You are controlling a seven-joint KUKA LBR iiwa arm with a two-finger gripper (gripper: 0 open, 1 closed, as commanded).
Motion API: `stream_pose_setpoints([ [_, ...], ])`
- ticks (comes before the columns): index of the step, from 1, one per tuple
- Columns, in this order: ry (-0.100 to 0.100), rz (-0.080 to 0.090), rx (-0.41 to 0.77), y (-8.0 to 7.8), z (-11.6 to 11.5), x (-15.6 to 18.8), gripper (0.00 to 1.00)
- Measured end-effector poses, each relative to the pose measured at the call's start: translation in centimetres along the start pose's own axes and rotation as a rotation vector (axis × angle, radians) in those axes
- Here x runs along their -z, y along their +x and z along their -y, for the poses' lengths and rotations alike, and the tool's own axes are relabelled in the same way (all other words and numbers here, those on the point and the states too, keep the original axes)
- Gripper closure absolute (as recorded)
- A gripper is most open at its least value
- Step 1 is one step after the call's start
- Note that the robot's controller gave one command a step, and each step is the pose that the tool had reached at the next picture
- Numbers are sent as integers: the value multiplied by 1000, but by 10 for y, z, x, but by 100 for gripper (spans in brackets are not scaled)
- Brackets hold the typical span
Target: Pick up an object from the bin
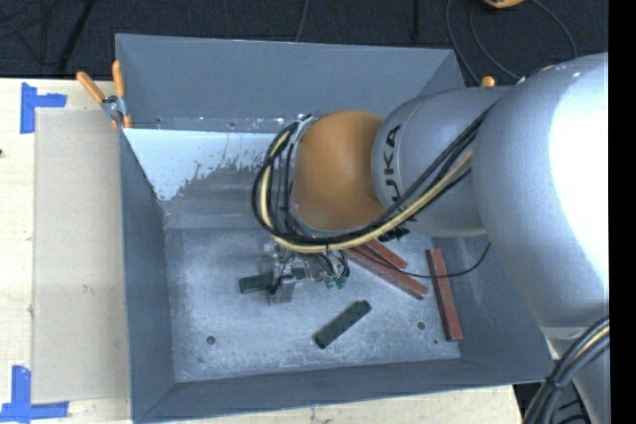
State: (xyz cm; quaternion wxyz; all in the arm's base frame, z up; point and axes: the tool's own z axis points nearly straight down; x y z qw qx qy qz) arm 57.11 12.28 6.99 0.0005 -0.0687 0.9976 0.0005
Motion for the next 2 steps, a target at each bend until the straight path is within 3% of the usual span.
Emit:
stream_pose_setpoints([
  [2, 1, -11, 0, 4, 0, 23, 100],
])
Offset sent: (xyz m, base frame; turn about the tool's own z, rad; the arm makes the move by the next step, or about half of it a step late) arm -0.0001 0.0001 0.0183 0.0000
